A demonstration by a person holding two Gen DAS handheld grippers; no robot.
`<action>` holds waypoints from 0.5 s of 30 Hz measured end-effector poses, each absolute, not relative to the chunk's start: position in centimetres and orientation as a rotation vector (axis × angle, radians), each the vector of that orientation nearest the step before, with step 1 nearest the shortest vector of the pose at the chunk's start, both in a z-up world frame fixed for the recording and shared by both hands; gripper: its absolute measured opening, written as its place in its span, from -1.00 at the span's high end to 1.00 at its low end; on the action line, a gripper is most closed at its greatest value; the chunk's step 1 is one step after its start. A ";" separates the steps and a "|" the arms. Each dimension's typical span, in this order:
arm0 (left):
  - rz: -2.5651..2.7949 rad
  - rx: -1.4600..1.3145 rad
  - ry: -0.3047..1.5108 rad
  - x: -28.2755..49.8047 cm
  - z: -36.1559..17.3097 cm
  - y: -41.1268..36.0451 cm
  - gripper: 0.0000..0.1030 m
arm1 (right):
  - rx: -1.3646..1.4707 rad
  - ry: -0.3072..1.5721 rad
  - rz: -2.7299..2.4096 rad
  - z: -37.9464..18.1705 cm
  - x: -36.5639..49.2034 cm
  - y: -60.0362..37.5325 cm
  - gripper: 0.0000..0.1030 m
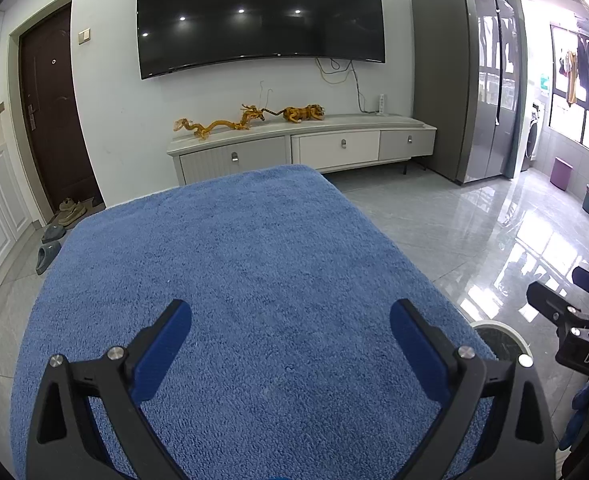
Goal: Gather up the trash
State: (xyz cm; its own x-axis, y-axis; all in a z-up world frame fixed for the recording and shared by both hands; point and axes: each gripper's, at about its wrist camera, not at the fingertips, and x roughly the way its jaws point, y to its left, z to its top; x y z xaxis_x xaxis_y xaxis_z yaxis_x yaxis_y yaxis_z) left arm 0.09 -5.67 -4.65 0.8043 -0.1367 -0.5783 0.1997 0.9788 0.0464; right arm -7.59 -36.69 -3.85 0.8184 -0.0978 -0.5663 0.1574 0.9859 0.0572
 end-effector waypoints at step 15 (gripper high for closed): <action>-0.189 0.102 0.615 0.2 -4.8 -5.6 -0.95 | 0.103 0.595 -0.138 -3.8 -7.7 -36.7 -1.00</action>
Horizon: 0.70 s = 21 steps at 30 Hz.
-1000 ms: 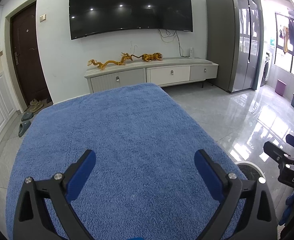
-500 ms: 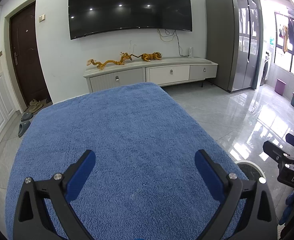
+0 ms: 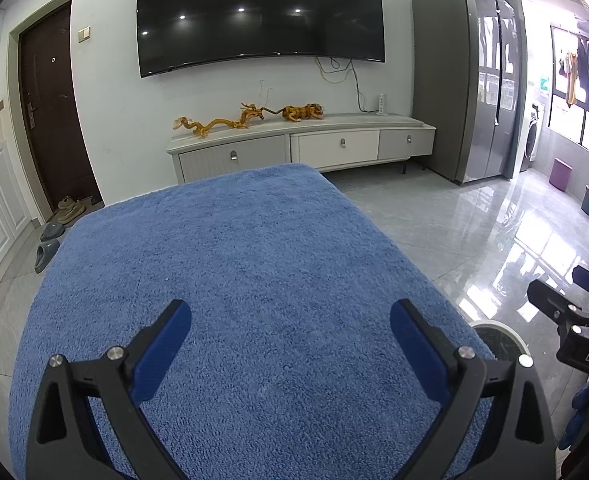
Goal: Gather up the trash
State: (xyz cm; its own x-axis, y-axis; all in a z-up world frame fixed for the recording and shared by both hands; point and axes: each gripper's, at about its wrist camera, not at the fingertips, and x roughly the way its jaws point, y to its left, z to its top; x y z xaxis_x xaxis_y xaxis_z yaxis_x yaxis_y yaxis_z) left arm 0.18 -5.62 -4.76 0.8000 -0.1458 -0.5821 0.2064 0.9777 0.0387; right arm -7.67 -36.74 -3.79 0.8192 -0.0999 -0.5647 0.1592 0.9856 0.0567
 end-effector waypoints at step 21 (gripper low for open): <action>-0.202 0.108 0.628 -0.2 -4.9 -6.0 -0.95 | 0.104 0.594 -0.137 -3.7 -7.6 -36.9 -1.00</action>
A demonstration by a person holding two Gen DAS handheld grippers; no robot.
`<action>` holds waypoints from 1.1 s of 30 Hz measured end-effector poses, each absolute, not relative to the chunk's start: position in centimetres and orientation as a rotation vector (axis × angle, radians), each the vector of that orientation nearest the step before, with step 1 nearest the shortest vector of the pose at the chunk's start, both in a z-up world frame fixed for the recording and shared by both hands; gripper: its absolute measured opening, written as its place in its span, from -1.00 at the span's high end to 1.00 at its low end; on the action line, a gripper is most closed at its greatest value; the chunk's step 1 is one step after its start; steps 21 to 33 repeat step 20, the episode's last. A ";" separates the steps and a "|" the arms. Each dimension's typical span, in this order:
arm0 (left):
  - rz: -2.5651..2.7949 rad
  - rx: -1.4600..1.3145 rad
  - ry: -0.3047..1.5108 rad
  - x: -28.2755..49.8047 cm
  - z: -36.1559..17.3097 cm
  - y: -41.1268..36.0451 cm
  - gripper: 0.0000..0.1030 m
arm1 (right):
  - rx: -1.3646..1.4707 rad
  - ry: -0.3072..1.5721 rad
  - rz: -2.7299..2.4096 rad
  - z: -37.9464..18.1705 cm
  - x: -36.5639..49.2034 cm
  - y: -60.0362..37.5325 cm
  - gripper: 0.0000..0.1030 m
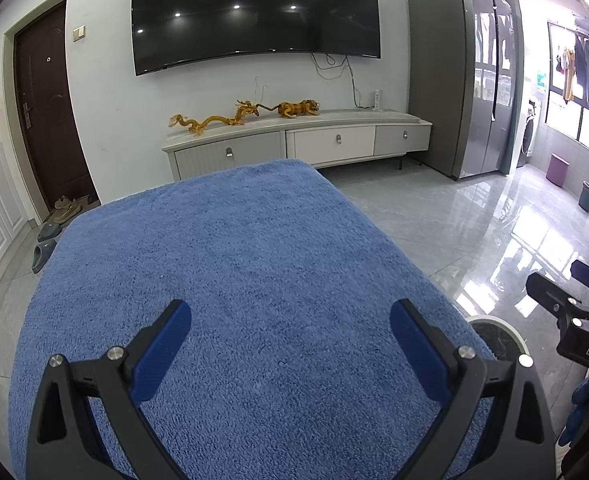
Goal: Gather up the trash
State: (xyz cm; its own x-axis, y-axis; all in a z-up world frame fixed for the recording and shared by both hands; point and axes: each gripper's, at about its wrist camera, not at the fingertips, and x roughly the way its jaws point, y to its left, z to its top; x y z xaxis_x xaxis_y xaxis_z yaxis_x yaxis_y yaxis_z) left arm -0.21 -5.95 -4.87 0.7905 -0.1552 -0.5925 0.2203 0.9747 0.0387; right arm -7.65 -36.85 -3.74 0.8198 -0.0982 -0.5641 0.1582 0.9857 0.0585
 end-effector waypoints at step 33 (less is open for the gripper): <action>-0.209 0.104 0.637 -0.2 -5.2 -6.0 -0.95 | 0.107 0.596 -0.143 -3.6 -7.6 -36.7 -1.00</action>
